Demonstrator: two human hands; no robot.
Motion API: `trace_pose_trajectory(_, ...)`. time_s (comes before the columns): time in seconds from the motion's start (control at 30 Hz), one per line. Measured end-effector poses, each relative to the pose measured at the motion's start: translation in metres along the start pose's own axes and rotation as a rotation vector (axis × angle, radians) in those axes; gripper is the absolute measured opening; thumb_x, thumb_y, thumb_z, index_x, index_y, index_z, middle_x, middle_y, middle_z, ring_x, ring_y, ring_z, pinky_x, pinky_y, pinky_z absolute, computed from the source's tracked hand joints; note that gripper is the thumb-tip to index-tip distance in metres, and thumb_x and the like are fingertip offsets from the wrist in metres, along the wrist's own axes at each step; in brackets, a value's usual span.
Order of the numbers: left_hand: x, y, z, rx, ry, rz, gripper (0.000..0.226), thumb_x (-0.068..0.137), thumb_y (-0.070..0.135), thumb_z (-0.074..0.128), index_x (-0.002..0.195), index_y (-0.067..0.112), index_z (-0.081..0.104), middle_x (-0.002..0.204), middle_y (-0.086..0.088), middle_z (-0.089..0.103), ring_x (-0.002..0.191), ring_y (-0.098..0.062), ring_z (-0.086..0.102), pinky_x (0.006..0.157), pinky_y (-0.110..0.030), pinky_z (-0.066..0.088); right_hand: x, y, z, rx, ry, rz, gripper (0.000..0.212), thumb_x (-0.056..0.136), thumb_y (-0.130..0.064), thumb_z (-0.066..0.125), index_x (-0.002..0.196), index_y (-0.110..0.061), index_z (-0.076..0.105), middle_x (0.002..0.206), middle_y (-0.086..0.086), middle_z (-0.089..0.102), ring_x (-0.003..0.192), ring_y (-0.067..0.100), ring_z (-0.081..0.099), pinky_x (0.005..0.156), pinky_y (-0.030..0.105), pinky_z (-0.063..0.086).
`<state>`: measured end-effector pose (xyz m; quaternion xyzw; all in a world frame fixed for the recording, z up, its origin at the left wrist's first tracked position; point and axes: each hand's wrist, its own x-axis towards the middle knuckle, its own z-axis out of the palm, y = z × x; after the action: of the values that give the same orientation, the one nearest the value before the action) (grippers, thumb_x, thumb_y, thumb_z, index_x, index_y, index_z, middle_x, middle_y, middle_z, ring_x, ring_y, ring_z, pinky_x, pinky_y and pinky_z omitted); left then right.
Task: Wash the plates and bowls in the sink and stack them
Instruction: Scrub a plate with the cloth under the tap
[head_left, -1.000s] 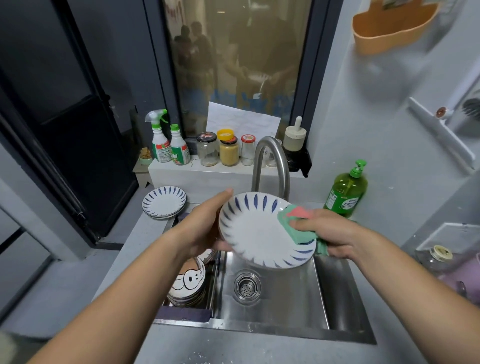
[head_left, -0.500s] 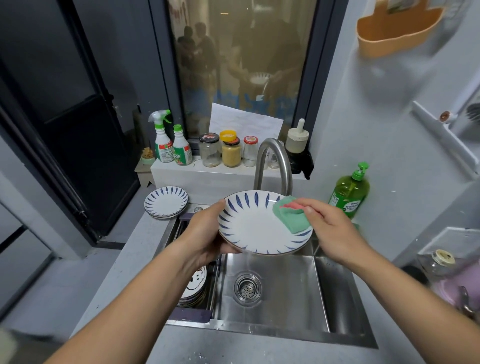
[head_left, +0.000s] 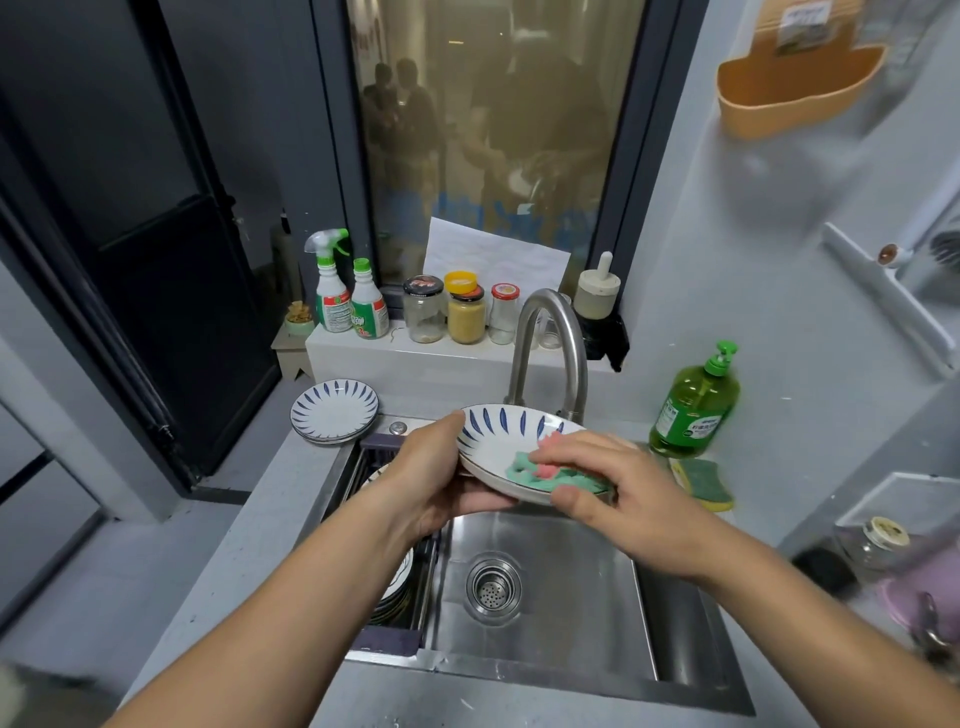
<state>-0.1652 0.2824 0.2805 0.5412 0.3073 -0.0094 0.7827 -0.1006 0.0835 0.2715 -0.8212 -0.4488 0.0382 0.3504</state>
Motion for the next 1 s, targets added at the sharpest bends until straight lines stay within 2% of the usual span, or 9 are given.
trace_pose_trajectory(0.07,-0.001,-0.003,-0.002,-0.025,0.000,0.012,0.034,0.108,0.027,0.041,0.108,0.011,0.071,0.092,-0.014,0.079,0.071,-0.029,0.077,0.052,-0.040,0.062,-0.003,0.002,0.000,0.054,0.036,0.057,0.034,0.087,-0.065,0.055,0.109,-0.043,0.071,0.116,-0.032,0.065,0.119,-0.005,0.055,0.105,0.028,0.035)
trace_pose_trajectory(0.23,-0.004,-0.011,0.001,-0.084,-0.027,0.079,0.037,0.111,0.032,0.038,0.120,0.009,0.065,0.099,-0.013,0.079,0.081,-0.029,0.078,0.058,-0.048,0.063,0.014,0.011,0.004,0.485,0.253,0.350,0.010,0.091,-0.006,0.070,0.085,-0.013,0.075,0.096,-0.013,0.070,0.091,-0.008,0.064,0.080,0.002,0.042)
trace_pose_trajectory(0.4,-0.003,-0.012,0.002,-0.023,-0.083,0.208,0.036,0.110,0.037,0.037,0.134,0.018,0.057,0.128,-0.014,0.069,0.096,-0.027,0.076,0.065,-0.050,0.062,0.021,0.021,-0.001,0.498,0.242,0.464,0.016,0.087,-0.001,0.070,0.090,-0.017,0.076,0.113,-0.015,0.067,0.110,0.005,0.062,0.094,0.013,0.044)
trace_pose_trajectory(0.5,0.004,-0.013,-0.001,0.127,-0.152,0.321,0.051,0.104,0.058,0.040,0.153,0.050,0.028,0.148,0.006,0.054,0.121,-0.022,0.065,0.096,-0.054,0.056,0.021,0.021,0.000,0.529,0.242,0.529,0.023,0.091,0.003,0.064,0.094,-0.016,0.076,0.111,-0.008,0.071,0.110,0.008,0.062,0.092,0.011,0.045)
trace_pose_trajectory(0.57,0.004,-0.011,-0.004,0.235,-0.189,0.411,0.065,0.089,0.078,0.048,0.148,0.065,0.021,0.149,0.016,0.047,0.138,-0.021,0.049,0.115,-0.049,0.039,0.021,0.019,-0.001,0.641,0.230,0.594,0.020,0.091,0.002,0.062,0.098,-0.011,0.077,0.108,0.004,0.075,0.105,0.015,0.066,0.096,0.022,0.048)
trace_pose_trajectory(0.7,0.005,-0.007,-0.026,0.455,-0.364,0.550,0.091,0.054,0.077,0.081,0.130,0.050,0.040,0.132,0.023,0.048,0.130,-0.007,0.054,0.106,-0.023,0.041,0.021,0.014,-0.014,0.830,0.061,0.678,0.018,0.089,0.001,0.065,0.104,-0.002,0.075,0.110,0.020,0.074,0.096,0.023,0.068,0.097,0.037,0.050)
trace_pose_trajectory(0.8,0.008,-0.003,-0.035,0.462,-0.409,0.566,0.063,0.048,0.045,0.098,0.096,0.038,0.059,0.147,0.015,0.047,0.135,-0.008,0.053,0.115,-0.028,0.040,0.022,0.019,-0.020,0.769,0.017,0.666,0.019,0.089,0.005,0.065,0.099,-0.004,0.078,0.113,0.024,0.071,0.098,0.025,0.064,0.101,0.038,0.045)
trace_pose_trajectory(0.9,0.012,-0.003,-0.033,0.387,-0.358,0.556,0.041,0.047,0.028,0.094,0.068,0.029,0.058,0.138,0.012,0.062,0.126,-0.016,0.063,0.101,-0.027,0.051,0.022,0.022,-0.023,0.794,0.000,0.686,0.019,0.092,0.007,0.061,0.094,-0.003,0.077,0.104,0.023,0.074,0.088,0.022,0.066,0.080,0.026,0.054)
trace_pose_trajectory(1.0,0.015,-0.012,-0.036,0.263,-0.360,0.523,0.042,0.048,0.013,0.093,0.062,0.024,0.056,0.134,0.004,0.068,0.115,-0.021,0.070,0.089,-0.027,0.057,0.022,0.020,-0.026,0.837,-0.007,0.704,0.020,0.095,0.005,0.057,0.094,-0.002,0.075,0.095,0.019,0.074,0.082,0.022,0.067,0.069,0.023,0.057)
